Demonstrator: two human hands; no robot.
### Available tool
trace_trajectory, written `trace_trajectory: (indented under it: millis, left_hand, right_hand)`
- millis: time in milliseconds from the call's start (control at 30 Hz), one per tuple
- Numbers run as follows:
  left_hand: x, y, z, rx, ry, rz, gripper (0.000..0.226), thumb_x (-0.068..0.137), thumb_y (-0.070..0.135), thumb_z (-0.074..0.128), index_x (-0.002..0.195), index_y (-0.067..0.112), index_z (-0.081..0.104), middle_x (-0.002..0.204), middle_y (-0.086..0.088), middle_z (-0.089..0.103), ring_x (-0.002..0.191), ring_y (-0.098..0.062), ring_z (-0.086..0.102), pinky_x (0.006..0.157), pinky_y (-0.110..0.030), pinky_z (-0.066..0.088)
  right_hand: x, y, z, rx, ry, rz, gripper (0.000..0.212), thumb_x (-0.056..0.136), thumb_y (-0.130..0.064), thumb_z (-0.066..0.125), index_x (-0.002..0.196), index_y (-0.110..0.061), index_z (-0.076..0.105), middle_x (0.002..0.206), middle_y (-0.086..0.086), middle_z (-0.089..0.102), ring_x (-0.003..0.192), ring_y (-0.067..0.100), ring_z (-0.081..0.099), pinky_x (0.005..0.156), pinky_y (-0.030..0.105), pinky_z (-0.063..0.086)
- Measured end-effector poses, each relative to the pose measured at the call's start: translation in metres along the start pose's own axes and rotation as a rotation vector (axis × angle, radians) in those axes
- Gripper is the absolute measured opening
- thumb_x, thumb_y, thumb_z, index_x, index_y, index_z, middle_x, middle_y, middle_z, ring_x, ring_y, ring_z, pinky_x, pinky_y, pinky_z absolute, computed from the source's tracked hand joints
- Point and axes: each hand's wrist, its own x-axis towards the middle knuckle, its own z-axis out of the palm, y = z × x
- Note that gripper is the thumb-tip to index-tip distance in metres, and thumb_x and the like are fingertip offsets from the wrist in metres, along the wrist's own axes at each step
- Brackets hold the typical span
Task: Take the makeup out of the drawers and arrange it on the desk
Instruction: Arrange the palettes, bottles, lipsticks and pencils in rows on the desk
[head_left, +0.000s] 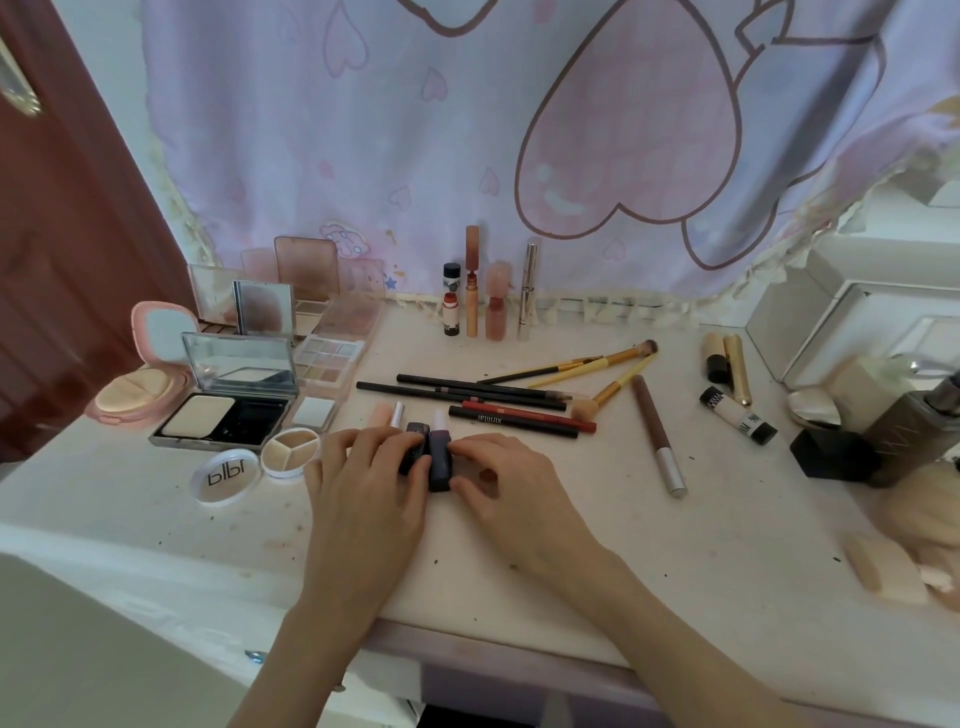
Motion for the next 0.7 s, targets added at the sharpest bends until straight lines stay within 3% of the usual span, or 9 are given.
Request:
trace_trajectory:
  millis: [100,233,400,500,600,700]
  left_hand:
    - [-0.002,0.001,0.001,-0.041,0.013,-0.012,0.036,0.085,0.03,0.039,0.099,0.013,0.067,0.104,-0.002,0.064,0.096,-0.03,0.049,0.081,-0.039,0.035]
    - [-0.002,0.0,0.003,-0.07,0.02,-0.016,0.036,0.085,0.024,0.04,0.104,0.011,0.067,0.11,-0.005,0.065,0.094,-0.03,0.049,0.08,-0.043,0.04]
    - [-0.001,0.001,0.002,-0.069,0.039,0.012,0.032,0.087,0.02,0.046,0.108,0.007,0.065,0.114,-0.008,0.062,0.095,-0.031,0.051,0.087,-0.035,0.037]
    - [-0.002,0.005,-0.002,-0.063,0.015,0.083,0.037,0.087,0.026,0.039,0.109,0.008,0.063,0.113,-0.009,0.061,0.101,-0.033,0.051,0.092,-0.033,0.034]
    - [-0.001,0.015,-0.001,-0.06,-0.03,0.156,0.039,0.087,0.027,0.039,0.113,0.009,0.062,0.116,-0.008,0.059,0.112,-0.033,0.047,0.099,-0.044,0.037]
    - [0.0,0.036,0.006,-0.103,-0.1,0.265,0.037,0.087,0.025,0.04,0.114,0.011,0.061,0.118,-0.009,0.058,0.115,-0.026,0.046,0.104,-0.039,0.031]
  right_hand:
    - [0.002,0.002,0.002,-0.002,0.011,0.003,0.037,0.09,-0.021,0.056,0.126,-0.018,0.055,0.127,0.0,0.057,0.114,0.015,0.047,0.094,0.017,0.029]
    - [0.002,0.003,0.004,-0.006,0.0,-0.019,0.039,0.091,-0.021,0.055,0.129,-0.02,0.053,0.13,-0.002,0.055,0.118,0.014,0.045,0.095,0.015,0.026]
    - [-0.001,-0.001,-0.001,0.057,-0.001,-0.032,0.04,0.092,-0.02,0.055,0.131,-0.018,0.051,0.131,-0.002,0.056,0.118,0.012,0.047,0.097,0.015,0.03]
    - [-0.006,0.001,-0.017,0.102,0.053,-0.004,0.037,0.093,-0.021,0.054,0.129,-0.018,0.054,0.128,-0.002,0.057,0.11,0.008,0.054,0.091,0.008,0.037]
    - [-0.013,0.015,-0.042,0.094,0.171,0.051,0.031,0.092,-0.018,0.056,0.123,-0.016,0.059,0.118,-0.001,0.061,0.101,0.009,0.058,0.094,0.019,0.044]
    - [-0.019,0.042,-0.068,-0.071,0.291,0.146,0.028,0.093,-0.018,0.054,0.118,-0.011,0.061,0.115,0.005,0.062,0.103,0.015,0.057,0.099,0.029,0.041]
